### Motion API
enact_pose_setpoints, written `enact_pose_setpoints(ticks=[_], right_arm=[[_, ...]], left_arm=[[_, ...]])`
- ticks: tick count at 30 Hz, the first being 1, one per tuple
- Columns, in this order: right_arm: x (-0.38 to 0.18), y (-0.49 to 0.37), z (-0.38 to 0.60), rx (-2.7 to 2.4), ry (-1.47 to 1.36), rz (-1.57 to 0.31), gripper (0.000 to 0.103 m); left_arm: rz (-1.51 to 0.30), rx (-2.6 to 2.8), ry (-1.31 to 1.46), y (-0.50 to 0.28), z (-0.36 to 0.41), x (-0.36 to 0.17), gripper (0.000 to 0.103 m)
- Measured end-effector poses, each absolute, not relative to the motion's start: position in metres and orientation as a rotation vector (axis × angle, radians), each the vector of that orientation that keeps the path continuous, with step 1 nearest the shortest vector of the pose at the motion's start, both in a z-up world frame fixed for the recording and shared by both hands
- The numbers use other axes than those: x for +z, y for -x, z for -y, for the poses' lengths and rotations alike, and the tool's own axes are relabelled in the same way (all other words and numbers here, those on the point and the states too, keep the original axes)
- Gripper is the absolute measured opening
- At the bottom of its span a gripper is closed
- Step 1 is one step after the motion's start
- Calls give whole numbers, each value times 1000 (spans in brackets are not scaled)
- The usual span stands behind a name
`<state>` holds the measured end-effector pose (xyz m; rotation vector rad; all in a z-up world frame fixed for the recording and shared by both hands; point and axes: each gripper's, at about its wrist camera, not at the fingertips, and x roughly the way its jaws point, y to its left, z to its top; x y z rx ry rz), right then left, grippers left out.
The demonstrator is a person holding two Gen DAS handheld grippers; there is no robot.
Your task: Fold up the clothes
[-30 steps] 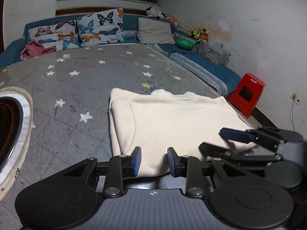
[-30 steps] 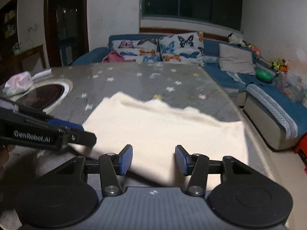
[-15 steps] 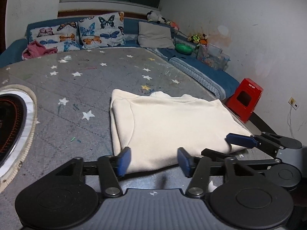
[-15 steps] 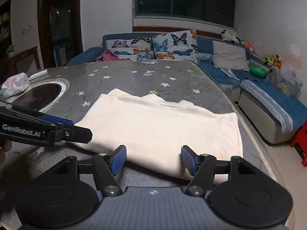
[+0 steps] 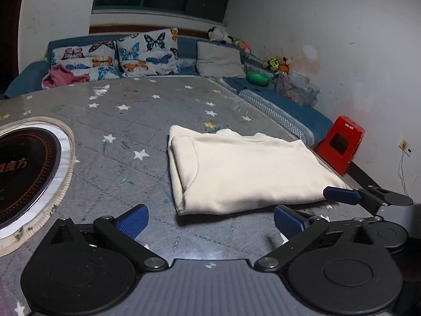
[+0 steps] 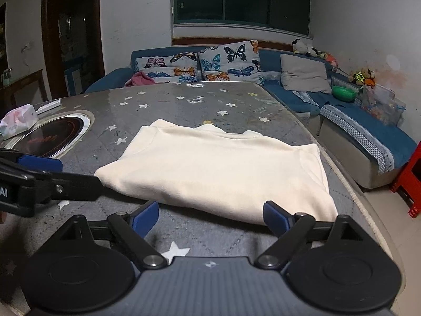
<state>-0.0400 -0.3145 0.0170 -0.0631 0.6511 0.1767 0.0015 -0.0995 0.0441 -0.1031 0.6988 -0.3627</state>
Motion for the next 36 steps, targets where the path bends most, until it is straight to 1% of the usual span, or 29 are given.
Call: enact_pose_setpoints(ticks=[1,6,14,21,36], right_arm=[[17,42,314,172,62,-649,94],[20,50,313,154,50,-640,99],[22,60,310,143,55,-628,103],[24,67,307,140,47,-621,103],[21,82,301,135,43,-631,103]], left_arm=[[-695,-360,101,1,99,44,103],[-706,-354,85,9,97,40,103],[-673,-335,49,26,95,36,103],[-695,-315,96,34,87,33,103],[-730,-259,91,49,79,28,103]])
